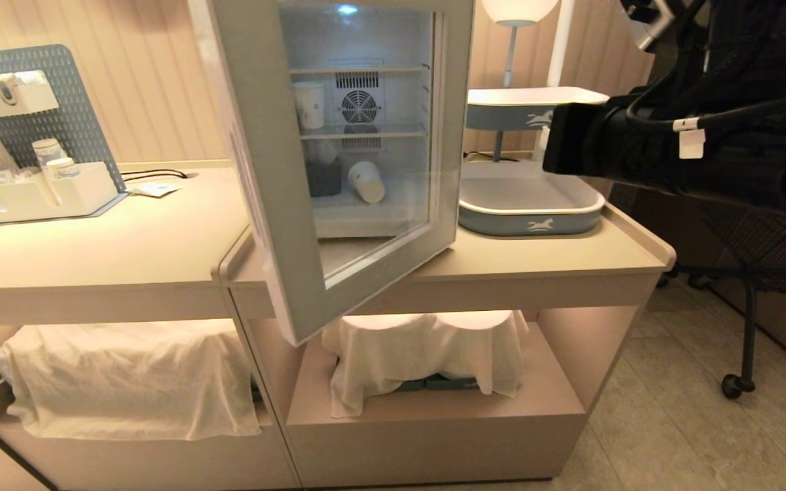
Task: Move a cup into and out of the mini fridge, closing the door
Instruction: Close the freezer door
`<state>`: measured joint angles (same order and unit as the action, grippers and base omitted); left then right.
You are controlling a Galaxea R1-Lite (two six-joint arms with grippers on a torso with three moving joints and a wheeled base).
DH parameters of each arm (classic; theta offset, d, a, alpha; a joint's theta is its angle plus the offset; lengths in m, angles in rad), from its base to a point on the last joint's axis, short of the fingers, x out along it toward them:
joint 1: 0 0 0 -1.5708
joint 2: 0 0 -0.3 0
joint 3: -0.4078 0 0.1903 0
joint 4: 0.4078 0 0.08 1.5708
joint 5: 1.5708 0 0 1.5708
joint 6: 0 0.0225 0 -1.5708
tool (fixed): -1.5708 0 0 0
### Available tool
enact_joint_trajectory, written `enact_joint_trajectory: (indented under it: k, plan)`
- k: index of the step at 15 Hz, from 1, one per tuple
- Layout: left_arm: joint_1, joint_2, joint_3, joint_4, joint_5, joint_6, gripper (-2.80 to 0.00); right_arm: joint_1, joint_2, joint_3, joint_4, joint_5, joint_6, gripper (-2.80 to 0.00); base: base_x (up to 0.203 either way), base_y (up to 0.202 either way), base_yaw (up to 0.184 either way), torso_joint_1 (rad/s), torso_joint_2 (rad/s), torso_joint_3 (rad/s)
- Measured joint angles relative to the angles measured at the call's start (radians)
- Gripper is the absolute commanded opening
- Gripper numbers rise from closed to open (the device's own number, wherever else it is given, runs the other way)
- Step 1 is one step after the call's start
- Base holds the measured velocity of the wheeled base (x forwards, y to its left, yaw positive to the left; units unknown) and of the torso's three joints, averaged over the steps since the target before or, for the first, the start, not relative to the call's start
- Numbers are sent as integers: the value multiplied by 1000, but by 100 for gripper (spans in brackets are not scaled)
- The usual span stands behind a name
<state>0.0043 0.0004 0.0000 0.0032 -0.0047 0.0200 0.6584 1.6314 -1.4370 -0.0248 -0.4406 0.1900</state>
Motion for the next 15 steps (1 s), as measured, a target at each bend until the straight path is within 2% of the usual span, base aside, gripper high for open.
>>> enact_joint_trajectory:
  k: [3,9,15]
  plan:
    - [0,0,0,0,0,0,-280,-27,-8,-6,-8,0,-2,-280,0,0,0,0,0,0]
    - [0,0,0,0,0,0,-280,-32,0,-32,-10,-5,2,-280,0,0,0,0,0,0]
    - [0,0,0,0,0,0,-280,-33,206,-297,-72,74,28,-280,0,0,0,0,0,0]
